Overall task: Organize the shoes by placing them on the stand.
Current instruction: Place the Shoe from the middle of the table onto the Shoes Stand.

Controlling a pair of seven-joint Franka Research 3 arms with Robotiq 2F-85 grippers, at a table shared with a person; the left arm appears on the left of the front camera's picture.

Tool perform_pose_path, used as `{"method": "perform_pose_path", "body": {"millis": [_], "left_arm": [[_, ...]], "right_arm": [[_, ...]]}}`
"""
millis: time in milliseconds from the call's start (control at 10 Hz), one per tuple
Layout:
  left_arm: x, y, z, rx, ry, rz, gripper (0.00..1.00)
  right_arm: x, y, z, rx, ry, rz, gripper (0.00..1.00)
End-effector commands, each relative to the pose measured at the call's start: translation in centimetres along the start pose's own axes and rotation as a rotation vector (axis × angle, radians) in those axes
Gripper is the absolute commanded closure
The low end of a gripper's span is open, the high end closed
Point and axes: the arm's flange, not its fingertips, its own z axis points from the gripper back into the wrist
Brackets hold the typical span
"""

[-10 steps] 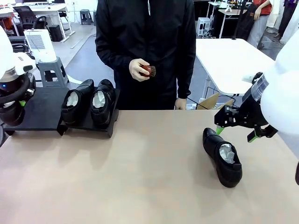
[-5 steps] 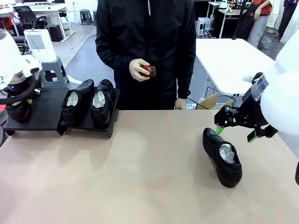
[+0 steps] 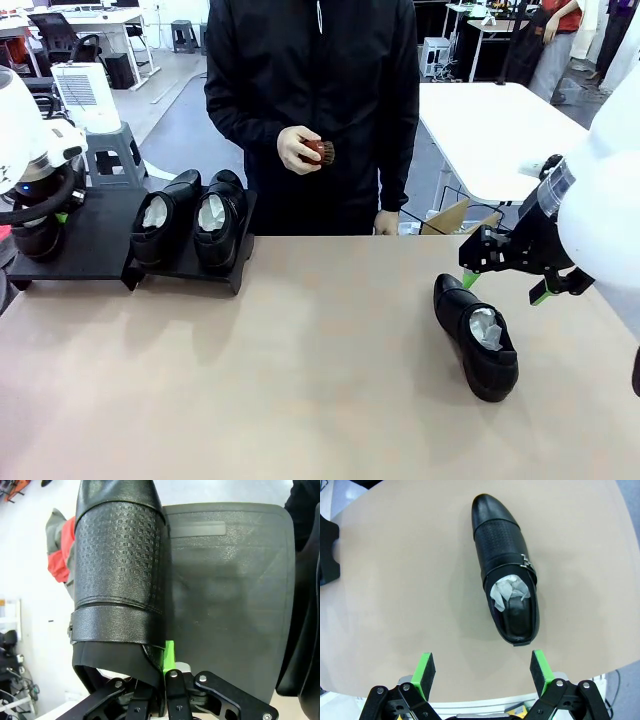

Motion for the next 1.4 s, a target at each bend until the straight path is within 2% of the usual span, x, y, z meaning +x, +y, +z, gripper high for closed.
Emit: {"method": "perform_pose_path", "body": {"millis": [0,500,800,1100,1300], "left_arm": [[0.1,0.0,-0.4,0.015,0.007,0.000,0.97],[-0.2,0.8,-0.2,0.031,0.029,0.014,0.01],[-0.1,1.0,1.7,0.035,-0.007,0.017,0.00],[-0.9,1.5,3.3,-0.007,0.008,0.046,0.00],[0.1,1.3,2.0,0.012,-0.007,0.022,0.00]], "right_arm": [[0.1,-0.1,0.1,0.005,0.002,0.015,0.00],[0.1,-0.1,0.1,0.005,0.002,0.015,0.00],[0.1,-0.1,0.1,0.005,0.002,0.015,0.00],[0.1,-0.1,0.1,0.005,0.002,0.015,0.00],[0.1,-0.1,0.1,0.005,0.002,0.015,0.00]]}}
